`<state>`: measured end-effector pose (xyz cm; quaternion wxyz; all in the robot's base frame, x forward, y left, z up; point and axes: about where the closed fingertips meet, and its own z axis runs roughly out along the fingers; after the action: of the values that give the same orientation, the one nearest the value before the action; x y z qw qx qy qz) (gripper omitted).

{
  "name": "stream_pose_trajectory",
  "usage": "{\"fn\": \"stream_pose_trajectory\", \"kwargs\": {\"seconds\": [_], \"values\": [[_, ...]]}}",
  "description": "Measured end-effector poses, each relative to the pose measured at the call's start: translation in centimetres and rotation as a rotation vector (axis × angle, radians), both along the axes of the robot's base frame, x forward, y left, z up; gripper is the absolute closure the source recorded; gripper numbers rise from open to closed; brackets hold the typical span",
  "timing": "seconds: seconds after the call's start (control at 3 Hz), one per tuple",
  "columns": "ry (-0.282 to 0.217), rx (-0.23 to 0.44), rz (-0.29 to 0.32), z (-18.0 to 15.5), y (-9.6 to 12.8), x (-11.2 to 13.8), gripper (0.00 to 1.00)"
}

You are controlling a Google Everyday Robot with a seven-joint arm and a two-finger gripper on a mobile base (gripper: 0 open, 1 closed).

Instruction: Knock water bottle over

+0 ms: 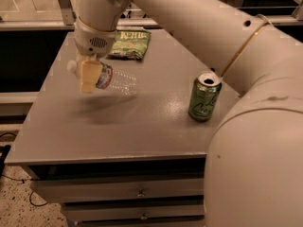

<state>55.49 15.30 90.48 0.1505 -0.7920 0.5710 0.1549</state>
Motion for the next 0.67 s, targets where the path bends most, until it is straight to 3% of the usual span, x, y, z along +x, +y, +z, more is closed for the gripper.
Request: {"fn": "stream_pose_trajectory", "kwargs": {"seconds": [0.67], "values": [[0.043,-0.038,0.053,-3.1,2.2,-1.2,0.07]]}}
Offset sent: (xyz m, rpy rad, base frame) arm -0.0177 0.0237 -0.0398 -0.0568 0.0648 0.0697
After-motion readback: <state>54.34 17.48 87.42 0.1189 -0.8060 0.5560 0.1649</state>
